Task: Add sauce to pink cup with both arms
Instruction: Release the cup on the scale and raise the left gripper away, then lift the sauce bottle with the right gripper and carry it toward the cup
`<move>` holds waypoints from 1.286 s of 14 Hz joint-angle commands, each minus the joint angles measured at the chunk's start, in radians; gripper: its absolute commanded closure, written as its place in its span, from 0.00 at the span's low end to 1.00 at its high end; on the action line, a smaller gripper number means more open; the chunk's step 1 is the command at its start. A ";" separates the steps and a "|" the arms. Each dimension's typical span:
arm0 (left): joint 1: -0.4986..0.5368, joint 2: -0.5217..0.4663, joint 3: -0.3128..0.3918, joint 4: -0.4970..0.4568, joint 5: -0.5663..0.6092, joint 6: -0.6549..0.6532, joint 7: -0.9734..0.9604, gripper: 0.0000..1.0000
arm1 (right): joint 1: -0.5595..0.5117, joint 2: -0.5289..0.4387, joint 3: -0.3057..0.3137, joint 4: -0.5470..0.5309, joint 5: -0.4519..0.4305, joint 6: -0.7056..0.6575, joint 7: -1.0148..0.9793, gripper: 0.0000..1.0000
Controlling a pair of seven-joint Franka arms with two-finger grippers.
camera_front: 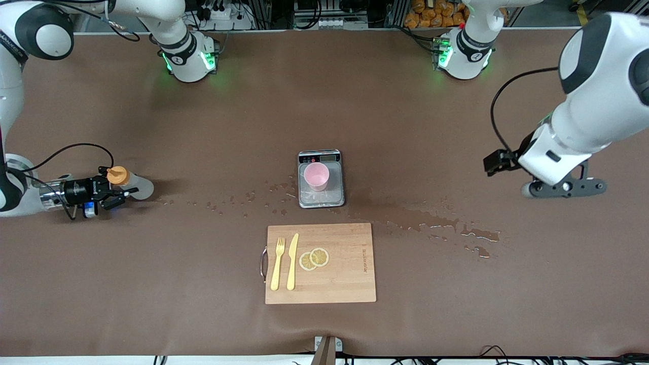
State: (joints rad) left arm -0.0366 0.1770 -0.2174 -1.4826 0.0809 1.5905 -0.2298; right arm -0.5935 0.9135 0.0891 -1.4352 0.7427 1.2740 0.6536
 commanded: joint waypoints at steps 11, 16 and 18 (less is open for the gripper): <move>-0.091 -0.245 0.242 -0.102 -0.075 -0.099 0.078 0.00 | 0.217 -0.211 -0.005 0.067 0.000 -0.015 0.527 0.56; -0.089 -0.237 0.245 -0.103 -0.098 -0.099 0.064 0.00 | 0.316 -0.275 -0.012 0.067 -0.013 0.010 0.687 0.57; -0.091 -0.231 0.243 -0.103 -0.101 -0.099 0.064 0.00 | 0.349 -0.297 -0.012 0.068 -0.019 0.028 0.759 0.57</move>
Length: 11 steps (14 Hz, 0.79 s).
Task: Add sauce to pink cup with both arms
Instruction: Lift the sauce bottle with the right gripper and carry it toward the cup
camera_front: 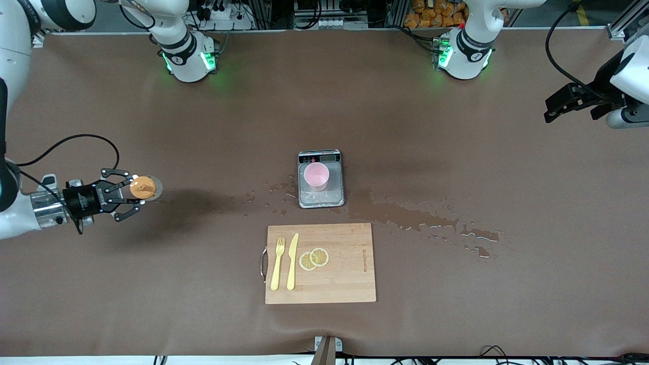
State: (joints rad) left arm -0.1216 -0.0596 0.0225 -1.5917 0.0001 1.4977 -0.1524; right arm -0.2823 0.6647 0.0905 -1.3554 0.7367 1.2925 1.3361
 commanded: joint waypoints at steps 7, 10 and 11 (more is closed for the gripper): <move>-0.015 0.003 -0.003 0.006 -0.037 -0.008 -0.042 0.00 | 0.179 -0.050 -0.014 0.077 -0.083 0.051 0.332 0.60; -0.007 0.003 -0.010 0.006 -0.037 -0.008 -0.038 0.00 | 0.227 -0.050 -0.014 0.098 -0.095 0.067 0.406 0.61; -0.006 0.003 -0.010 0.006 -0.037 -0.010 -0.036 0.00 | 0.244 -0.050 -0.014 0.098 -0.099 0.079 0.428 0.61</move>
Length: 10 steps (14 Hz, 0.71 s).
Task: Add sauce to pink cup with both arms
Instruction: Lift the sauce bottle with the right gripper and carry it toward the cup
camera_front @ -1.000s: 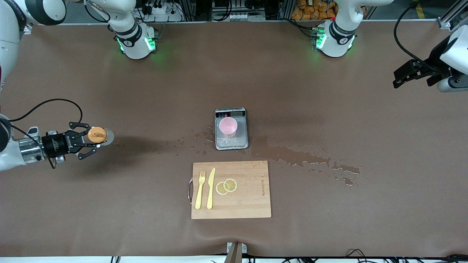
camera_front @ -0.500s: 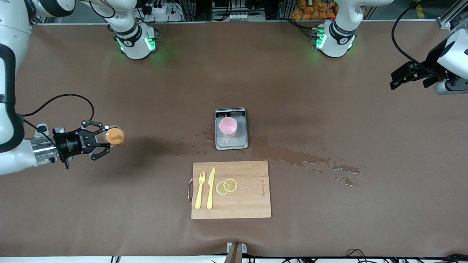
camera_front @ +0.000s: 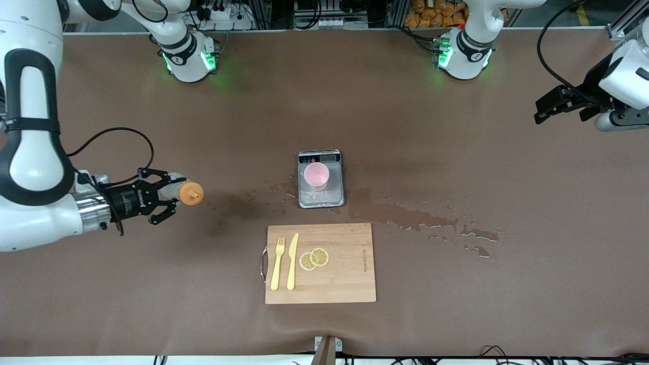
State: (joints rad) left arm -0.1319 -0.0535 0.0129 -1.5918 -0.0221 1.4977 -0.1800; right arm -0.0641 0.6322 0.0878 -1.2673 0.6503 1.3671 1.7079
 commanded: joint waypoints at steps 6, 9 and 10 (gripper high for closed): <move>0.005 -0.003 -0.001 0.006 -0.015 -0.014 -0.007 0.00 | 0.185 -0.019 -0.011 0.043 -0.167 0.050 0.234 0.62; 0.009 -0.003 0.001 0.004 -0.015 -0.014 0.000 0.00 | 0.216 -0.019 -0.011 0.052 -0.199 0.060 0.274 0.62; 0.011 -0.003 0.001 0.004 -0.015 -0.017 0.000 0.00 | 0.230 -0.019 -0.011 0.052 -0.207 0.070 0.295 0.62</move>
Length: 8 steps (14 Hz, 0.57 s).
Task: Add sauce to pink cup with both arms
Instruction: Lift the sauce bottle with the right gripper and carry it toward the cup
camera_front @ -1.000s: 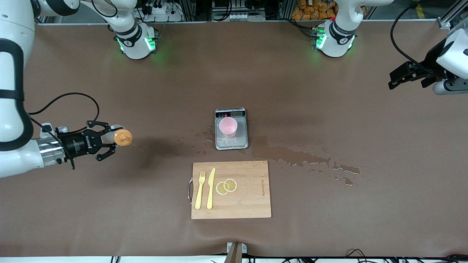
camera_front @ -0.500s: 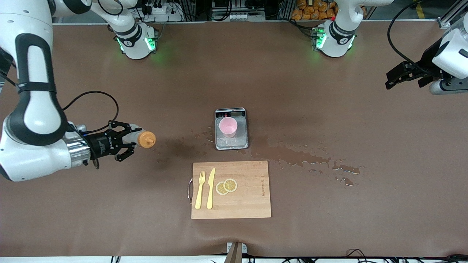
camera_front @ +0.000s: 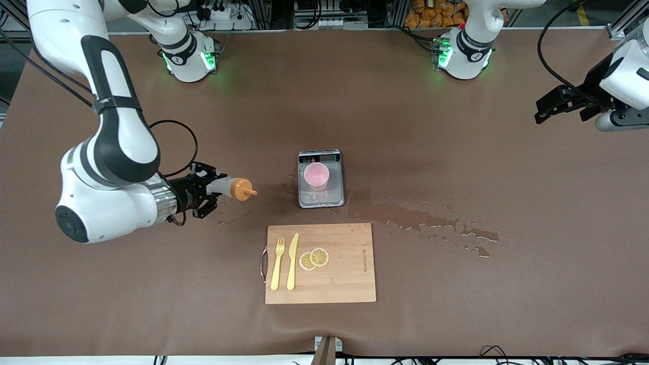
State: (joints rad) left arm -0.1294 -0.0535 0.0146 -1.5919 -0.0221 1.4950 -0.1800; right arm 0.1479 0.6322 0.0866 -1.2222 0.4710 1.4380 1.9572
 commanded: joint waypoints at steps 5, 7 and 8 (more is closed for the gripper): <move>0.010 -0.003 0.001 0.004 -0.015 -0.019 0.000 0.00 | 0.125 -0.014 -0.010 0.007 -0.135 0.053 0.189 0.62; 0.010 -0.003 0.001 0.004 -0.015 -0.019 0.000 0.00 | 0.168 -0.011 -0.010 0.007 -0.190 0.064 0.239 0.63; 0.010 -0.003 0.001 0.004 -0.015 -0.019 0.000 0.00 | 0.182 -0.009 -0.010 0.007 -0.202 0.071 0.258 0.64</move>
State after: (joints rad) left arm -0.1266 -0.0534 0.0167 -1.5920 -0.0221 1.4893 -0.1799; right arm 0.2994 0.6325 0.0849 -1.2213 0.3103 1.5039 2.1596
